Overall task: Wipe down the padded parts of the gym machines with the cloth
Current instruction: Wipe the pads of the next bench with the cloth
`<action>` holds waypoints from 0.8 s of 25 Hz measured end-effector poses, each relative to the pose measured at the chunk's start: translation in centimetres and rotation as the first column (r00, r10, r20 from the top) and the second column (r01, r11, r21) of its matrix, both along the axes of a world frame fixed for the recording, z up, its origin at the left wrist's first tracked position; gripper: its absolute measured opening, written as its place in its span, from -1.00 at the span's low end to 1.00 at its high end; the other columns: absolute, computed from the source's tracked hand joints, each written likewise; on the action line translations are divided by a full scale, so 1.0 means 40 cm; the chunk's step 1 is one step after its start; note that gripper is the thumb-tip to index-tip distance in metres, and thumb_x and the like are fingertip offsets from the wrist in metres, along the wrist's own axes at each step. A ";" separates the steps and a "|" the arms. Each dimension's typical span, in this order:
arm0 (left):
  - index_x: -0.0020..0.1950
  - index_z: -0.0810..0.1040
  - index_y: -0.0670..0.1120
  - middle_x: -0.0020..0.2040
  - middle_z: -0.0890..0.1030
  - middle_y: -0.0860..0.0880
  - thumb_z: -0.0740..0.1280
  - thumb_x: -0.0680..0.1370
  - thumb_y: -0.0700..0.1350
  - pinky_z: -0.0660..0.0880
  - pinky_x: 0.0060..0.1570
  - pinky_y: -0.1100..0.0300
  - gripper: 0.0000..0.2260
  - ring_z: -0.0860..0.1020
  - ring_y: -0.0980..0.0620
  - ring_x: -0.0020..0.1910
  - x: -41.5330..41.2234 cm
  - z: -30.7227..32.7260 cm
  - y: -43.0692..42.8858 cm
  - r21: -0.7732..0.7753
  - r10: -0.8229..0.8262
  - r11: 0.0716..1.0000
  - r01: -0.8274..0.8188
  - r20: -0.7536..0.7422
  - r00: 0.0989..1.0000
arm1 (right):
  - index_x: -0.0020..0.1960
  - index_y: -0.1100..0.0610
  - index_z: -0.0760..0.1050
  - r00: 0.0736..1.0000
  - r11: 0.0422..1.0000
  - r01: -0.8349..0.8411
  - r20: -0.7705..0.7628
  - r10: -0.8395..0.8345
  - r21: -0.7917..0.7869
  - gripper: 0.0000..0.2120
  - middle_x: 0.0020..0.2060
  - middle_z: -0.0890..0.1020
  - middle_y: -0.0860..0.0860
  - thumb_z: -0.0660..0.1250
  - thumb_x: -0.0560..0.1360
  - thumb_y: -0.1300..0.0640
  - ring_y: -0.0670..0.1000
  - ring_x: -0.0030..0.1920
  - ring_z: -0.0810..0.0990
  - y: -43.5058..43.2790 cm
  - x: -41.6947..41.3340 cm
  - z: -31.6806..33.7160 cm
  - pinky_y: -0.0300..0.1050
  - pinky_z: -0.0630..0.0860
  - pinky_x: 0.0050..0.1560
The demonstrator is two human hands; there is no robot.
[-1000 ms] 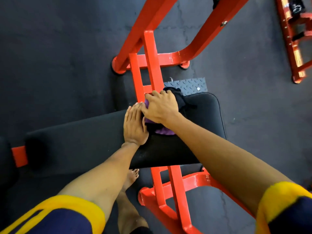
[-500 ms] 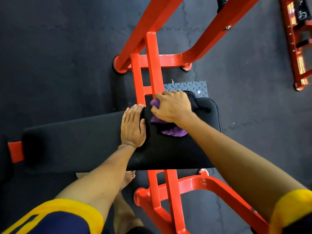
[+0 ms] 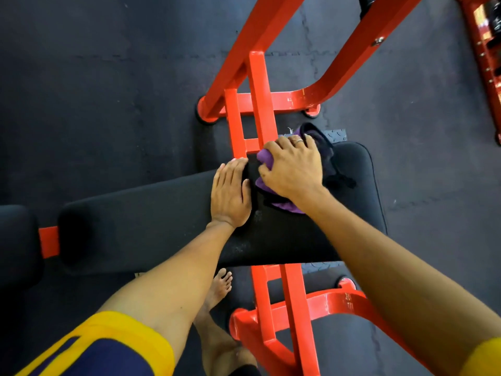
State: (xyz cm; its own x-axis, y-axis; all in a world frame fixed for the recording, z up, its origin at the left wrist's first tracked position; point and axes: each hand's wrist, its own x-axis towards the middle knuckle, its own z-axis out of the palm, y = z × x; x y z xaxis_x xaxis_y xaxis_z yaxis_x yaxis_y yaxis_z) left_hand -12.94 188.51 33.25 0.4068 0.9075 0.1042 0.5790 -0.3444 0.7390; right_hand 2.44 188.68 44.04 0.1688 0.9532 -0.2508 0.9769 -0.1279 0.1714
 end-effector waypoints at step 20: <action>0.64 0.15 -0.13 0.66 0.12 -0.09 0.04 0.71 -0.10 -0.01 0.62 -0.07 -0.52 0.04 0.00 0.65 -0.202 -0.088 -0.178 -0.095 0.100 0.990 -0.105 -0.051 0.994 | 0.62 0.09 0.24 0.952 0.956 -0.271 -0.119 0.284 0.112 -0.17 0.63 0.19 0.14 0.35 0.41 -0.11 0.24 0.63 0.07 -0.381 -0.221 -0.086 0.27 -0.04 0.61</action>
